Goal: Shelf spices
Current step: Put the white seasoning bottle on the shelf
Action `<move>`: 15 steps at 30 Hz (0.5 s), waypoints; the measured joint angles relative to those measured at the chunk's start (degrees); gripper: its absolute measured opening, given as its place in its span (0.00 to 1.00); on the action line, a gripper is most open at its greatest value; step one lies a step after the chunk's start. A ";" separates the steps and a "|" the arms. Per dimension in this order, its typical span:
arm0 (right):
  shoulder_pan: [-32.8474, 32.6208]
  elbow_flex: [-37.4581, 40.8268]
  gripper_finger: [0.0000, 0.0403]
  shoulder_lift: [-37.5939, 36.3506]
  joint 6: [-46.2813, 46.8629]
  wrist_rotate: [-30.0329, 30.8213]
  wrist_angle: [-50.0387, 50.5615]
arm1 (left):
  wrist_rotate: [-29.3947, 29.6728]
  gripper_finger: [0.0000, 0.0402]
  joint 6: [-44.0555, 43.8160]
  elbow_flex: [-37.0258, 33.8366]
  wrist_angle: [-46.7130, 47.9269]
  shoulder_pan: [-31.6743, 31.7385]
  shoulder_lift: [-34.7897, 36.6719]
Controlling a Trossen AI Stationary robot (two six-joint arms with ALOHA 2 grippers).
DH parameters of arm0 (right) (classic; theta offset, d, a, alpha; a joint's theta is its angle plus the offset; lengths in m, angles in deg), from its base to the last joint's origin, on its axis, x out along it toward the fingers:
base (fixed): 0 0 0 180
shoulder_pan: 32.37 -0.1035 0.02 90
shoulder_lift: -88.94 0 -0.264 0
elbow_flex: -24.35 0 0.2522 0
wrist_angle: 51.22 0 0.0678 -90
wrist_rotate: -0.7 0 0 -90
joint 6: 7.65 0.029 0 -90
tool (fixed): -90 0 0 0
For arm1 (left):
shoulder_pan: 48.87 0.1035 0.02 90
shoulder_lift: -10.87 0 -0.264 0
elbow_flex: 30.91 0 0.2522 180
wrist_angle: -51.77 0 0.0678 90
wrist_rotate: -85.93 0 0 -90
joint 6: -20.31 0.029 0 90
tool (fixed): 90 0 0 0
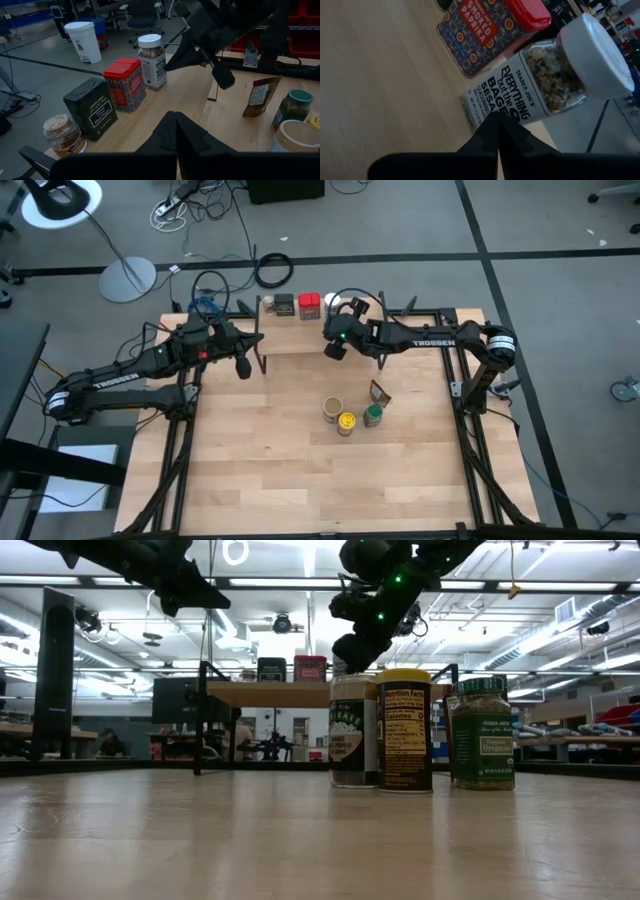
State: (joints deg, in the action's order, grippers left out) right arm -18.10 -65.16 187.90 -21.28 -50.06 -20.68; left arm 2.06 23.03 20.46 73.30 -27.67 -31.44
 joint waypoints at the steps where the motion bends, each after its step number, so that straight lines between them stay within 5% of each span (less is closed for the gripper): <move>1: 0.08 0.00 0.00 0.00 0.00 0.02 0.24 | 0.00 0.00 0.00 0.00 0.02 -0.01 0.00; 15: 1.55 0.00 0.00 -0.02 0.00 -0.20 1.83 | 0.02 0.00 0.07 0.00 0.61 0.02 -0.02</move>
State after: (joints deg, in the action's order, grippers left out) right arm -16.55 -65.16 187.88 -21.28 -50.26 -18.85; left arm 2.08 23.09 20.46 73.91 -27.65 -31.46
